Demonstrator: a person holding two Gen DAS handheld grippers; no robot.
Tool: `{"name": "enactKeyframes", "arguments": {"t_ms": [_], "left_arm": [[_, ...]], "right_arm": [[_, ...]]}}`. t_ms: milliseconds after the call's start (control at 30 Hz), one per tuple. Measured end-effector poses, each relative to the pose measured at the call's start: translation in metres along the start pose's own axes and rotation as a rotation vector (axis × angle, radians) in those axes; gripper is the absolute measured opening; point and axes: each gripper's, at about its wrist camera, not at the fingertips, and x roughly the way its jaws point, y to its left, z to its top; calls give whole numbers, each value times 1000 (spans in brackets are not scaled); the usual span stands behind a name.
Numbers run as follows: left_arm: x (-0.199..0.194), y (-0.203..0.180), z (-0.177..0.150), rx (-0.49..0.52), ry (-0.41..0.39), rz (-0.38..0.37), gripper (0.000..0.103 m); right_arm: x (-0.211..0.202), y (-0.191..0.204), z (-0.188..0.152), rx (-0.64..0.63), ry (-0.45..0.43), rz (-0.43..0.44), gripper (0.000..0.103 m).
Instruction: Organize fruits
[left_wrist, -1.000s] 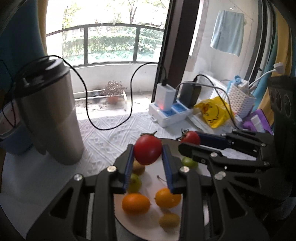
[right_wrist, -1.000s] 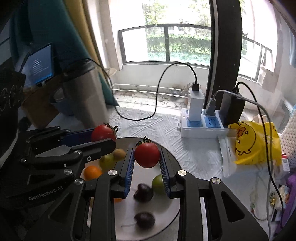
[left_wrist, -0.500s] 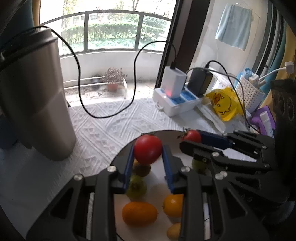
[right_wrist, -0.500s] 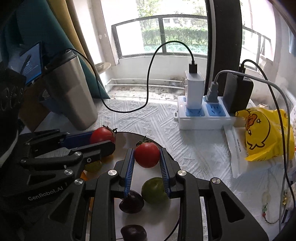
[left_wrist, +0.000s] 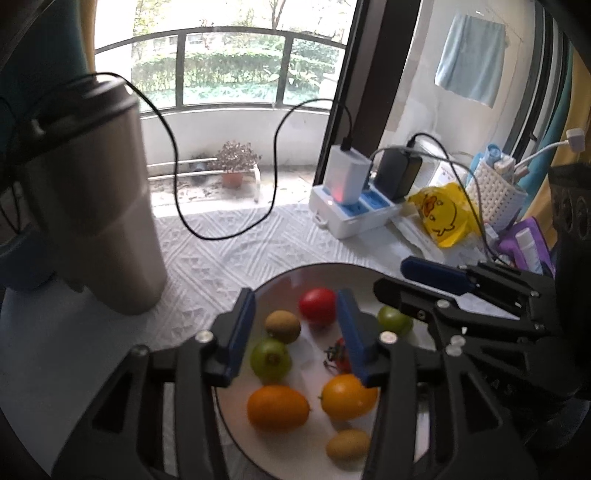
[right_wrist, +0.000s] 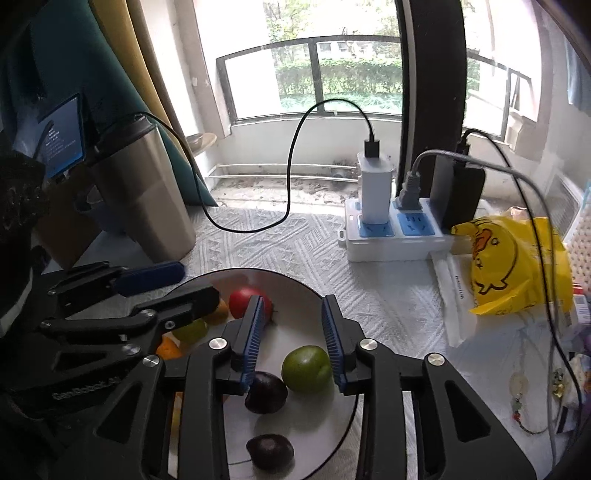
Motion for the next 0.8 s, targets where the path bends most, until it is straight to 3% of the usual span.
{"name": "enactKeyframes", "arguments": {"t_ms": [367,600,633,667,733,800], "left_arm": [[-61,-2,-13,-23,-67,35,53],[-102,-5,-29,-40,-112,85,54],[-112,-5,-34,-44,-126,94,62],[-119,-5,-37,-49,-136,99,78],[-132,-5,-43,-58,-151,99,86],[-142,-6,-49,-61,-159,105,87]], "right_arm": [[-44,21,-7,-18,-35,-22,37],[-76,39,-18,-31,-56,-27,45],[-82,42,-21,-34,-62,-29,45],[-87,45,-23,-35,-65,-30,45],[-97,51,-28,-40,-72,-35,45],[-107,55,-33,-42,-80,-40,45]]}}
